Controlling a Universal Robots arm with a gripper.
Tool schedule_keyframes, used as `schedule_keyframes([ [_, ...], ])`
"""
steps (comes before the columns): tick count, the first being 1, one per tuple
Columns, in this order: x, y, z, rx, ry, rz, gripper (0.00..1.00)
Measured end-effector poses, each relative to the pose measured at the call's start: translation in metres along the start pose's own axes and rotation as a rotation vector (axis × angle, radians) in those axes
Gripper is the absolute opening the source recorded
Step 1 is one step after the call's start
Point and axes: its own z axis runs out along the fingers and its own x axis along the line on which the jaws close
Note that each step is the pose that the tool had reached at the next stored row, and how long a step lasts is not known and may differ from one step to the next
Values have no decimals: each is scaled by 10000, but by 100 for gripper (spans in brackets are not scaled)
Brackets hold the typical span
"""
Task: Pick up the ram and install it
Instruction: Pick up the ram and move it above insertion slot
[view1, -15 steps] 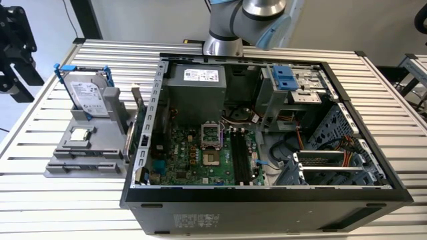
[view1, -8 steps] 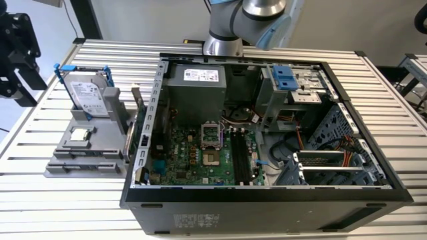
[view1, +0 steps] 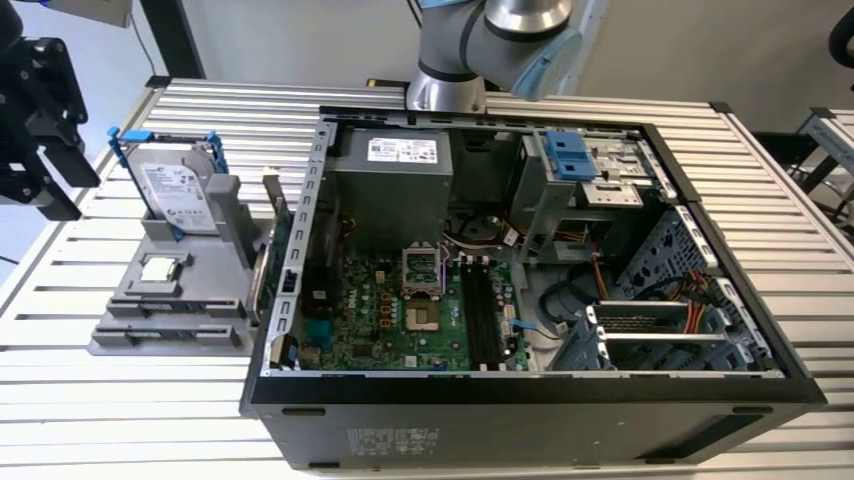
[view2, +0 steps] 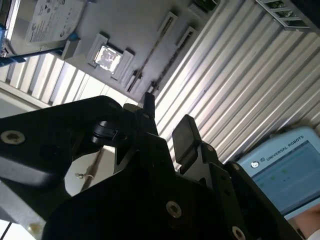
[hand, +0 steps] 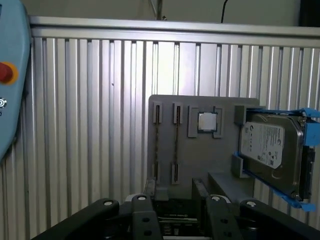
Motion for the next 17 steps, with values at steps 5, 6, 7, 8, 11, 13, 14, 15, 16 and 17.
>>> schedule_keyframes([
  [5,1,0,26,16,1,-1,100],
  [6,2,1,33,16,0,-1,100],
  [7,2,1,43,18,-1,-1,100],
  [8,3,1,55,19,-1,-1,100],
  [11,4,1,90,20,1,-2,100],
  [13,5,2,115,22,0,-1,100],
  [14,5,2,128,22,0,-1,100],
  [15,6,2,140,22,0,-1,100],
  [16,6,3,150,22,0,-1,100],
  [17,6,2,157,21,1,-1,100],
])
